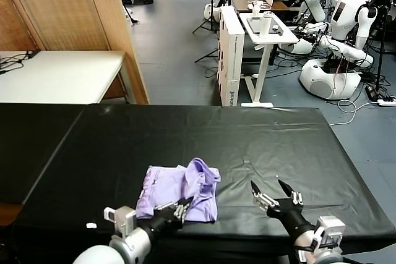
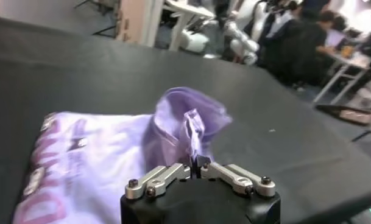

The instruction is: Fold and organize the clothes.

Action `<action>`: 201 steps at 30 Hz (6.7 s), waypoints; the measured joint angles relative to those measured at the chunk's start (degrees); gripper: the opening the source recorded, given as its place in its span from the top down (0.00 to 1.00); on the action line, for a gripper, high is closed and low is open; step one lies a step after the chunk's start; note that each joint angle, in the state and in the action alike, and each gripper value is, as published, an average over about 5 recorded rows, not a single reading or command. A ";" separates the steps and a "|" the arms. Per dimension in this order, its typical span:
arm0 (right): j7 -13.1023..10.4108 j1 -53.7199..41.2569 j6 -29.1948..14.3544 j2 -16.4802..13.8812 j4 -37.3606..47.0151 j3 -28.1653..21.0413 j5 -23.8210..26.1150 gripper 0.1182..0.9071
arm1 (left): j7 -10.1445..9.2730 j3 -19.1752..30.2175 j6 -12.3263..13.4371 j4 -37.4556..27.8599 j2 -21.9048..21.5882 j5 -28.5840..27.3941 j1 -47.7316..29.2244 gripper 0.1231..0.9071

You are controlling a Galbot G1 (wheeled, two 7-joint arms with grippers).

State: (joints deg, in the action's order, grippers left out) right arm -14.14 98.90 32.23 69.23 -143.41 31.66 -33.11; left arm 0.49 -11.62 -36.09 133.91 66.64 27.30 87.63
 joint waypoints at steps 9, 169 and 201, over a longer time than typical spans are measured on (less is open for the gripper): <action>0.00 -0.82 0.03 0.17 0.72 -0.41 0.00 0.00 | 5.54 4.14 8.91 -0.20 -0.30 -1.35 -0.32 0.29; 0.16 3.76 -1.04 6.19 -0.12 -1.03 4.31 0.00 | -11.16 9.96 4.80 -21.55 7.80 -0.70 -20.07 0.91; 12.61 -2.79 -11.12 0.00 7.89 -12.61 31.51 0.00 | -3.52 -4.34 2.11 -7.36 -1.35 -20.72 -8.26 0.00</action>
State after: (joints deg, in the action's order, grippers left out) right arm -1.52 96.12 21.12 69.22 -135.51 19.05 -1.60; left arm -3.03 -15.97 -33.98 126.55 65.29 6.59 79.36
